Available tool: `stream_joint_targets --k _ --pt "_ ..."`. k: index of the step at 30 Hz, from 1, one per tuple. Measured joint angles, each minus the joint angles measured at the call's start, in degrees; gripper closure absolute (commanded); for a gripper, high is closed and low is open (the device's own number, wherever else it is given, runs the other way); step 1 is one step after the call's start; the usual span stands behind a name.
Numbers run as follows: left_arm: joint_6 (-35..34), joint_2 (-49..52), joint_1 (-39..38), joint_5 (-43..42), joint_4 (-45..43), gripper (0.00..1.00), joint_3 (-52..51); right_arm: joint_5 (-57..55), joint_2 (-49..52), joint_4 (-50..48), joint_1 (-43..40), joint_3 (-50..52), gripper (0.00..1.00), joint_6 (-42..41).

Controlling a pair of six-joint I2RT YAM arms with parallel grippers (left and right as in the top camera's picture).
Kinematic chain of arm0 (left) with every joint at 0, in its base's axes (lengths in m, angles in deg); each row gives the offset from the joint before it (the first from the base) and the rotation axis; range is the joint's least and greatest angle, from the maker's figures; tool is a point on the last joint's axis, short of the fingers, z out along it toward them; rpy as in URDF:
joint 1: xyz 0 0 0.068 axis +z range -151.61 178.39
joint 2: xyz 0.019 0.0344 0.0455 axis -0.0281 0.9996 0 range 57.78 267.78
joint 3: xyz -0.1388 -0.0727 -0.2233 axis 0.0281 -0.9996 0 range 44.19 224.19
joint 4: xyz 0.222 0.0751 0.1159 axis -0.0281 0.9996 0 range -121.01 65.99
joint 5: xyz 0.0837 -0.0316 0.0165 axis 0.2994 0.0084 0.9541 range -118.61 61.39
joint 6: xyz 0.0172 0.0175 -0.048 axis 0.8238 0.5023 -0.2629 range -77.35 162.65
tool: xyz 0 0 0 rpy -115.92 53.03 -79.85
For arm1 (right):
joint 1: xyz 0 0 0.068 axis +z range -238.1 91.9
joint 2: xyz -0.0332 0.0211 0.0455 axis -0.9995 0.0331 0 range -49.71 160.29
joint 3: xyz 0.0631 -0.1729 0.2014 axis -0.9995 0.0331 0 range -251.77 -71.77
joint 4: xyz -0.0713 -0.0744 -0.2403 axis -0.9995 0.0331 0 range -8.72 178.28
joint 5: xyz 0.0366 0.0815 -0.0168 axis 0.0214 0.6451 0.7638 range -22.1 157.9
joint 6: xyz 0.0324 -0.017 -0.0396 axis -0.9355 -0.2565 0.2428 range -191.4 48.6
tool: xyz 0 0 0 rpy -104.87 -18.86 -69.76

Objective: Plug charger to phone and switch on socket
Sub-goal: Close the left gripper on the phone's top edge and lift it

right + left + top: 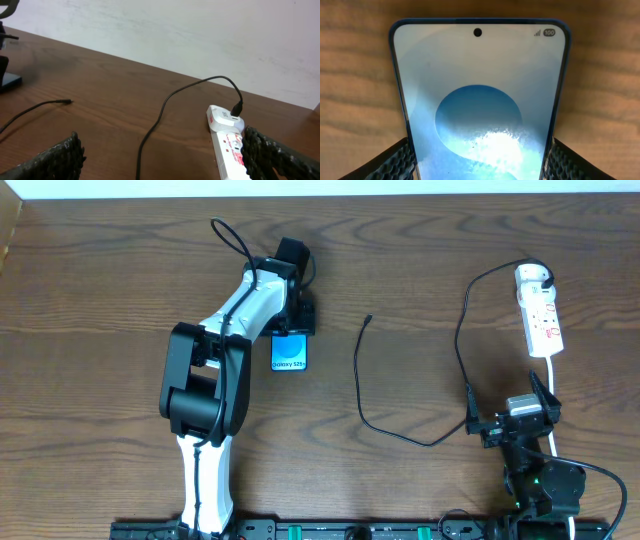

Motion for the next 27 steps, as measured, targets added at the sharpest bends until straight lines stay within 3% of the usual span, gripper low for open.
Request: stream_joint_targets --k 11,27 --pt "-1.7 -3.6 0.5 -3.0 4.0 0.33 0.0 0.0 0.0 0.0 0.0 0.0 0.01 0.0" --pt "-2.8 -5.4 5.2 -20.9 7.0 0.33 0.0 0.0 0.0 0.0 0.0 0.0 0.01 0.0"
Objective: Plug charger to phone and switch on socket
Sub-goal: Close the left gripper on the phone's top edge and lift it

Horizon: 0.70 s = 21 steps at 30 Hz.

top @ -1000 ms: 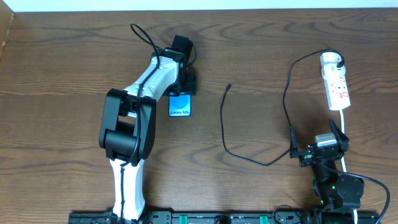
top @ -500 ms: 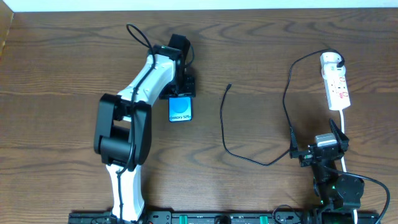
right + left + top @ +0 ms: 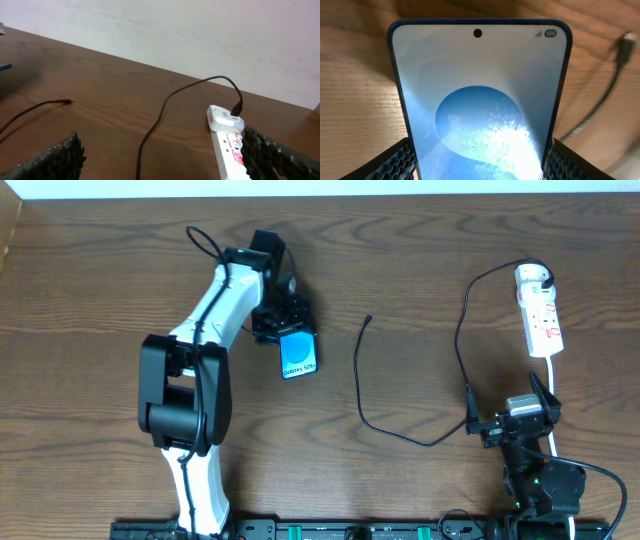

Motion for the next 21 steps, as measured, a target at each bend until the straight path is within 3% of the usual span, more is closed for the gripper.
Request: stream_joint_targets --k 8,21 --pt "-3.8 0.0 5.1 -10.1 0.0 0.33 0.0 0.0 0.0 0.0 0.0 0.0 0.01 0.0" --pt "-8.0 0.0 10.2 -19.7 -0.1 0.33 0.0 0.0 0.0 0.0 0.0 0.0 0.01 0.0"
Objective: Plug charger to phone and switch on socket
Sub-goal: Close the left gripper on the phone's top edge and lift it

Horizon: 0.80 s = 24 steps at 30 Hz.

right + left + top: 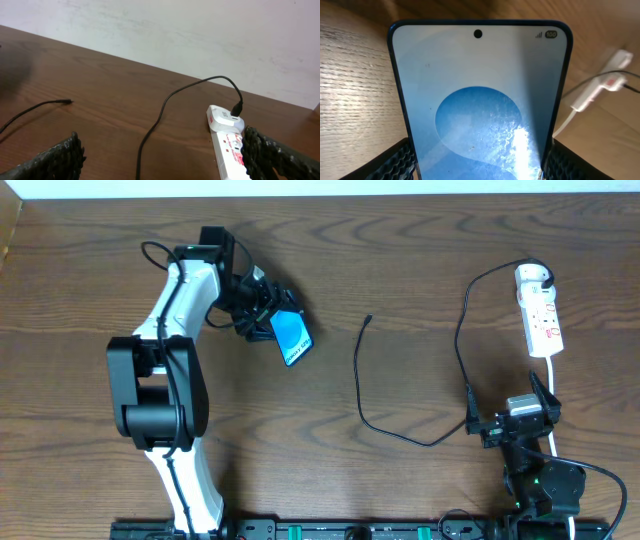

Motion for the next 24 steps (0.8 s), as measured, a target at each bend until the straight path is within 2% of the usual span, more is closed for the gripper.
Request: stream_joint_targets --k 9,24 --pt "-1.6 0.0 2.9 -9.2 0.0 0.33 0.0 0.0 0.0 0.0 0.0 0.0 0.01 0.0" --pt "-19.7 0.0 3.5 -22.3 -0.1 0.33 0.0 0.0 0.0 0.0 0.0 0.0 0.01 0.0"
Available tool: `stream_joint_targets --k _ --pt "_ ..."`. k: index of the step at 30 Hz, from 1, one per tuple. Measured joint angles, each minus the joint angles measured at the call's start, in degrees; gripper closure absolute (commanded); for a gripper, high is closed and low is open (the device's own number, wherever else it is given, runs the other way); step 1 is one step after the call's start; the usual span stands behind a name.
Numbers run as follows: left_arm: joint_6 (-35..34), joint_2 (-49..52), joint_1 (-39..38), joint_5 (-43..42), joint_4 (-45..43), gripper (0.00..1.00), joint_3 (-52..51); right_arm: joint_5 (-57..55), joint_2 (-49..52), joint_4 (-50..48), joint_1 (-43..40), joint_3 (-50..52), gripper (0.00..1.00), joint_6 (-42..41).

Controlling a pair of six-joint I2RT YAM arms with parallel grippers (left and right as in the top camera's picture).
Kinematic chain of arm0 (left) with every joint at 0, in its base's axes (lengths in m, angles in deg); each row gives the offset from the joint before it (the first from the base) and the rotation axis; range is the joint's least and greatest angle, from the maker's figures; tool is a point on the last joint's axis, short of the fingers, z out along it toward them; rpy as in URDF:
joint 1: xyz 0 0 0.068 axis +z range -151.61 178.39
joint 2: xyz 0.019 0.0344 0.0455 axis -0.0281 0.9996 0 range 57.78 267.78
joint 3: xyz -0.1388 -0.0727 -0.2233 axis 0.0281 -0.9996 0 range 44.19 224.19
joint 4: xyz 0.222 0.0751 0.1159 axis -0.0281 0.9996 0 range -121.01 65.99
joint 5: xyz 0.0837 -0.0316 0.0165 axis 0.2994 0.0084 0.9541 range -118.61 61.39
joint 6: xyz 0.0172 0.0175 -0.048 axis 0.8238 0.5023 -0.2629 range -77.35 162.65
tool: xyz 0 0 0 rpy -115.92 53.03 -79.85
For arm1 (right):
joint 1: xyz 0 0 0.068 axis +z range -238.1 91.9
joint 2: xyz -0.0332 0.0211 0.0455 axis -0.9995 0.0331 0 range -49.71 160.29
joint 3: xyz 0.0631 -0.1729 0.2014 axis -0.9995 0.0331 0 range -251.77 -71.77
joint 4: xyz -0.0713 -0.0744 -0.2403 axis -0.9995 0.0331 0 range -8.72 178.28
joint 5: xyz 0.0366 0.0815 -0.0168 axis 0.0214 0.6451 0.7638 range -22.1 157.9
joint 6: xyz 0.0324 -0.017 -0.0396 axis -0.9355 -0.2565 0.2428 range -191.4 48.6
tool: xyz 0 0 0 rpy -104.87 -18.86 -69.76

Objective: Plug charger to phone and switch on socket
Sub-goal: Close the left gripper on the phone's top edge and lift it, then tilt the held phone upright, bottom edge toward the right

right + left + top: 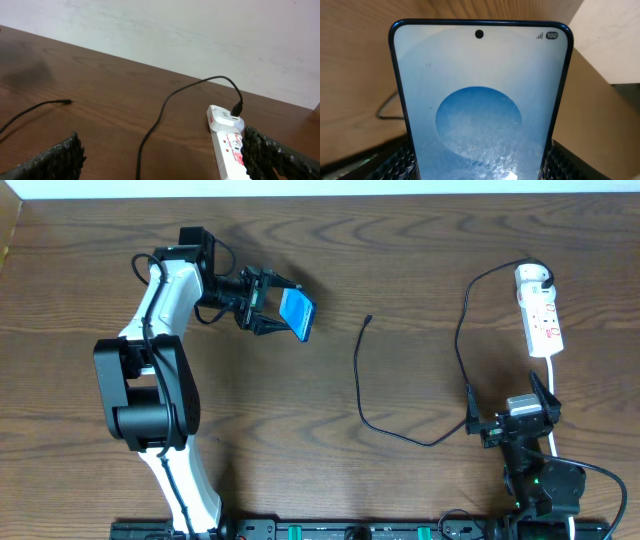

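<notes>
A blue phone (296, 313) with a lit screen (479, 100) is held off the table, tilted on edge, with my left gripper (268, 306) shut on its lower end; the black fingers (395, 160) clamp both sides. The black charger cable (362, 395) lies in a loop on the table, its free plug tip (369, 319) to the right of the phone. The cable runs to a white power strip (540, 310) at the far right, also in the right wrist view as the strip (227, 140). My right gripper (515, 423) rests open near the front right, fingers (65, 155) spread wide.
The brown wooden table (420, 260) carries only the cable and strip. A white wall (200, 35) rises behind the table's far edge. The strip's white lead (553, 395) runs down past my right gripper.
My left arm swung further left and turned the phone more on edge, raised above the table. The right arm and cable have not moved.
First the phone lay flat on the table with my left gripper shut on it. It then sat tilted slightly right, then lifted and angled at the upper left, and now it is held on edge facing the cable tip. The right gripper stayed open and still.
</notes>
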Motion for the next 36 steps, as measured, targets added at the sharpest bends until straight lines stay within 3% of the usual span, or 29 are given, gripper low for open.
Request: stream_joint_targets --k 12,36 --pt "-5.7 0.0 0.0 -6.3 0.0 0.33 0.0 0.0 0.0 0.0 0.0 0.0 0.01 0.0" --pt "-7.1 0.0 -0.1 -5.3 -0.1 0.33 0.0 0.0 0.0 0.0 0.0 0.0 0.01 0.0"
